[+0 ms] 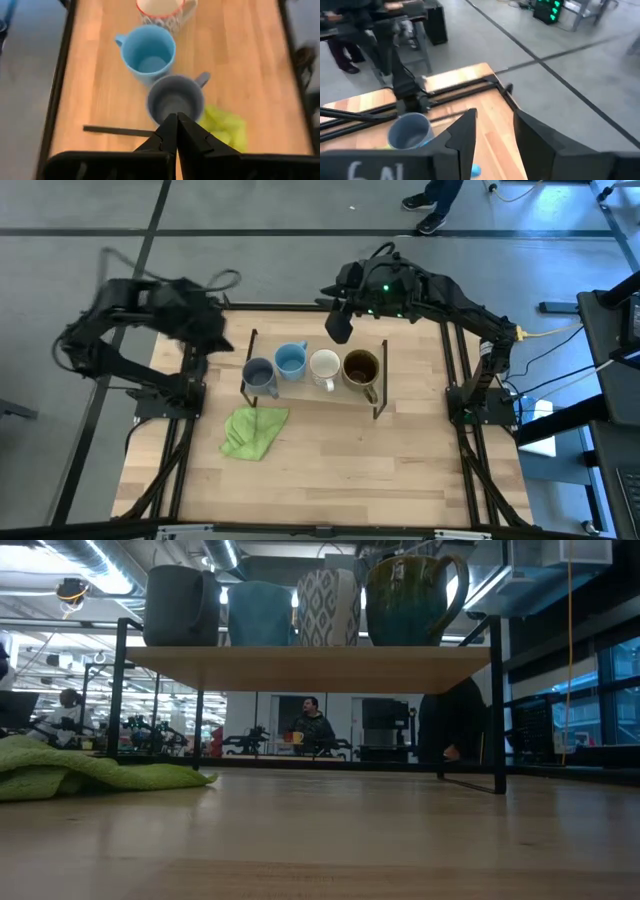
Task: Stack small to large cups/mugs on shelf
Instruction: Adjust the mugs on the shelf
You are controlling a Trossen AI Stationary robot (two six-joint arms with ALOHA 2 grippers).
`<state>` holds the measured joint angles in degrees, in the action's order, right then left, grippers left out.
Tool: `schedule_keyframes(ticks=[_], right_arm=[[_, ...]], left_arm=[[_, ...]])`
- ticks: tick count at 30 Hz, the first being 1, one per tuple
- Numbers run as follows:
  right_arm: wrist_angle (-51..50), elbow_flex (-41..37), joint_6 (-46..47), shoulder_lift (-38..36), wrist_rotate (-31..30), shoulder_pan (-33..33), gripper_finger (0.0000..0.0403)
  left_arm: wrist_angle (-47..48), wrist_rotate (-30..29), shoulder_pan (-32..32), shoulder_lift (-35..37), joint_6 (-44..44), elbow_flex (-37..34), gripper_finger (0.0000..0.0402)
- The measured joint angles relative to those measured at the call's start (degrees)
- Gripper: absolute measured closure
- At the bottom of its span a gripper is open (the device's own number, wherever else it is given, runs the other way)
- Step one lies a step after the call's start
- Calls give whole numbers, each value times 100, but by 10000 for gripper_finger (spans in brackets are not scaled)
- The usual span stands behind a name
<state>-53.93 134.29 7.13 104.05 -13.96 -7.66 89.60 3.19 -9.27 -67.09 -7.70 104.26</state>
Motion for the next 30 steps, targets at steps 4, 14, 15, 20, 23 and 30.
schedule_keyframes(ticks=[4, 14, 15, 20, 23, 30], right_arm=[[-378, -17, 485, 31, -462, -2, 270], [-820, -30, 915, 33, -803, -4, 270], [-820, -30, 910, 27, -801, -17, 270], [-895, -30, 895, 24, -802, -114, 270], [-992, -29, 883, 24, -801, -162, 270], [-1111, -28, 762, 24, -799, -195, 270]], left_arm=[[31, -349, -51, -566, -779, 238, 400], [47, -241, -810, -873, -606, 241, 398], [42, -212, -898, -877, -510, 237, 397], [41, 367, -1112, -864, -187, -208, 400], [50, 603, -1015, -886, -206, -593, 400], [38, 538, -917, -912, -186, -824, 393]])
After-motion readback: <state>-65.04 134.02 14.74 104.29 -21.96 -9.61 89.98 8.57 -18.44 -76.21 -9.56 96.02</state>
